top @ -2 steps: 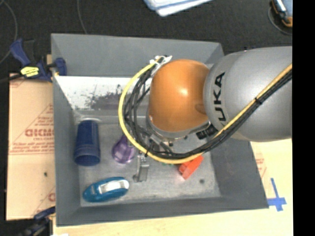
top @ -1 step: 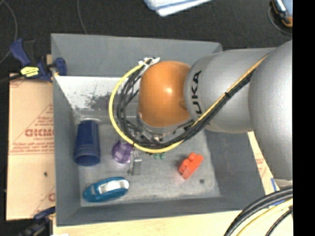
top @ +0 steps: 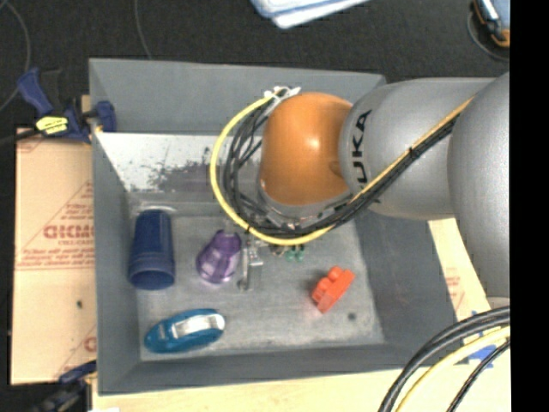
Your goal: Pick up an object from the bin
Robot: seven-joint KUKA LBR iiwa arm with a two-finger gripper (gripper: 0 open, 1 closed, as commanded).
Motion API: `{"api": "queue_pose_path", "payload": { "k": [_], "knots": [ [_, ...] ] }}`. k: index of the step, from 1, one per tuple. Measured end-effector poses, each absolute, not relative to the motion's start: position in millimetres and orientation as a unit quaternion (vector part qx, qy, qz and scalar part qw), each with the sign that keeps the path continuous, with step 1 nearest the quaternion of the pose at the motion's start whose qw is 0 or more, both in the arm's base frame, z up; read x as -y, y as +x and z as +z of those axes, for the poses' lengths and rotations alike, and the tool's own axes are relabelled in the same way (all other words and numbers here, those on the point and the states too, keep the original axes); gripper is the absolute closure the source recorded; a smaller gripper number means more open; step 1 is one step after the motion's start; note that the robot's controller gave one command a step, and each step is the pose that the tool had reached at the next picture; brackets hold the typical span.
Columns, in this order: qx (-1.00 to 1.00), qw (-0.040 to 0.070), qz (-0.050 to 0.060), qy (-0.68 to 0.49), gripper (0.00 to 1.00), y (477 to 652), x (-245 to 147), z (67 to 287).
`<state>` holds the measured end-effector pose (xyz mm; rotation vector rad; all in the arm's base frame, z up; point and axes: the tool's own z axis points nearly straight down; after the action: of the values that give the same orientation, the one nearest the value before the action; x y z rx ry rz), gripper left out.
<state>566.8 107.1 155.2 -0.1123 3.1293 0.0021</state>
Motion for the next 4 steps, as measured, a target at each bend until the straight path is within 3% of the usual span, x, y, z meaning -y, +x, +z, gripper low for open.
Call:
{"api": "queue_pose_path", "payload": {
  "k": [1, 2, 3, 4],
  "knots": [
    [-1.000, -0.002, 0.000, -0.016, 0.00, 564.5, -124, 212],
    [-0.999, 0.011, 0.002, -0.046, 0.00, 578.5, -107, 132],
    [-0.999, 0.014, 0.002, -0.043, 0.00, 579.5, -107, 135],
    [-1.000, 0.019, 0.006, 0.014, 0.00, 601.7, -110, 98]
  ]
}}
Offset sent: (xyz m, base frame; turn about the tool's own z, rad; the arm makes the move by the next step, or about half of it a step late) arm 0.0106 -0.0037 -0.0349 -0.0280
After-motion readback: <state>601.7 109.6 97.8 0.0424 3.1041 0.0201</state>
